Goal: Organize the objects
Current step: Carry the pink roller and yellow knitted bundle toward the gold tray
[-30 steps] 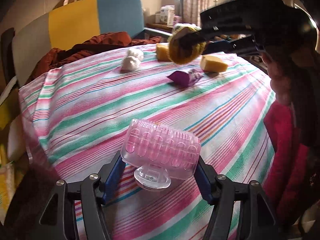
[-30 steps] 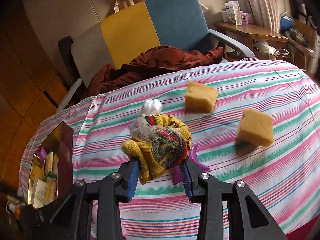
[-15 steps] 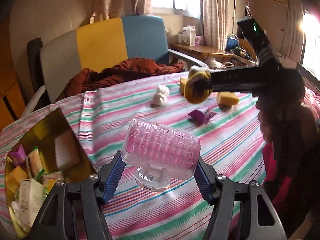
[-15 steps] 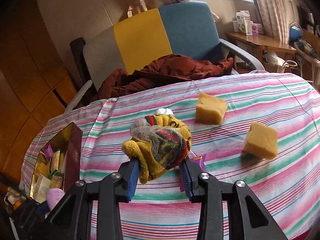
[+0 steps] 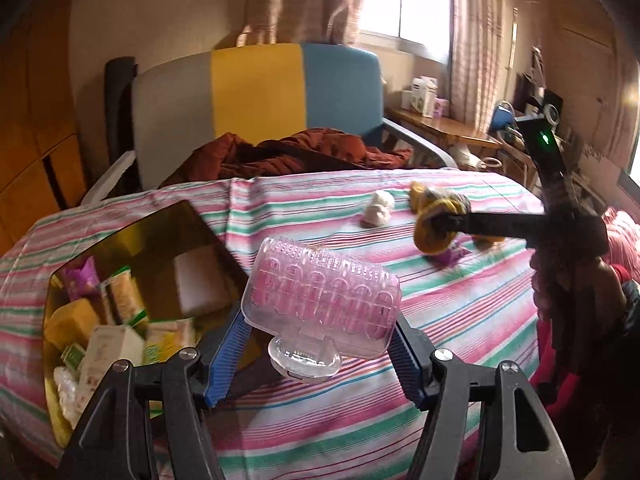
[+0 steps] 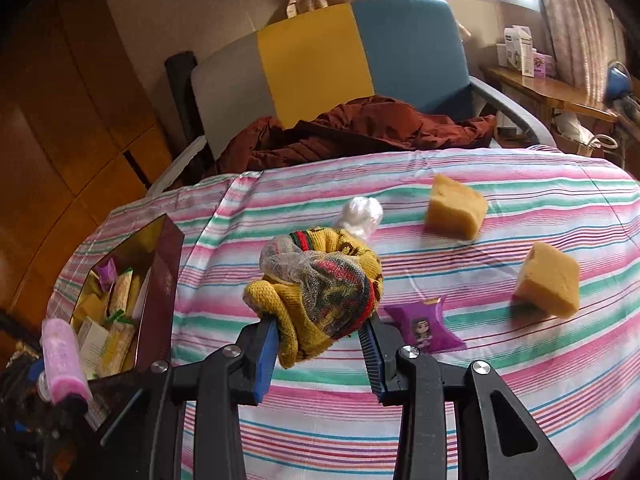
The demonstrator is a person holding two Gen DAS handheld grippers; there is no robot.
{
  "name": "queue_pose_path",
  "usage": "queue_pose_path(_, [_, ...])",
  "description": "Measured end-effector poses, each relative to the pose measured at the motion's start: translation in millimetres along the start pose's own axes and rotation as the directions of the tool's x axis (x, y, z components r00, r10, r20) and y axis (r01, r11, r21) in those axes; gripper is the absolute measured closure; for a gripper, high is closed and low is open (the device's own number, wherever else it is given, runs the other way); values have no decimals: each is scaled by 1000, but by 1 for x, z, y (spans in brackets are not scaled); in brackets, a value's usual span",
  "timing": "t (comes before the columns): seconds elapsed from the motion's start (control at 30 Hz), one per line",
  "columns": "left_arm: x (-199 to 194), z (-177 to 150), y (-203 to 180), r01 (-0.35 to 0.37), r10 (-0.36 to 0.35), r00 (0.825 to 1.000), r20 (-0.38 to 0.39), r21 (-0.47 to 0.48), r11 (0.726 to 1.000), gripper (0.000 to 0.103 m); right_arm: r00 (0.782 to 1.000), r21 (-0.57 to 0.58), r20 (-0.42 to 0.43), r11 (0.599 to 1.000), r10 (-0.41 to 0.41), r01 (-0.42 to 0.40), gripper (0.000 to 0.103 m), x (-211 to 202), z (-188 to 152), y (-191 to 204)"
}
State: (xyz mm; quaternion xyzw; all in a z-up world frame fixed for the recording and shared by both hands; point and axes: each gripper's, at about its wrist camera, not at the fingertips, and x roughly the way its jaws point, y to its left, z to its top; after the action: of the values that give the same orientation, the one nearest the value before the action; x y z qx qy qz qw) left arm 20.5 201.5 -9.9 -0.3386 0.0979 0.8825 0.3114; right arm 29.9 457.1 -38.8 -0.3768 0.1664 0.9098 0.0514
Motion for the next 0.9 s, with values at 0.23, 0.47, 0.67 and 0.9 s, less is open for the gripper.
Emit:
queue_pose_path(0.23, [-8,-11,39,-26,26,1000,-6,-85,996,36,997,-16,-59,999,45,-46,65,8,-7,20])
queue_pose_path(0.47, [-28,-21,91,-43,44,999,3,-217,975,36,989,-66,-76,989,125,-130,65,4,-11,73])
queue_pose_path(0.67, [-53,-33,150,-119,134,991,21,-342,932,36,972,-127,-90,965,218,-228,64,4,-14,126])
queue_pose_path(0.9, [-62,-42,198,-146,172,985,17,-448,882,36,948,-200,-153,931,279,-306,64,18,-22,184])
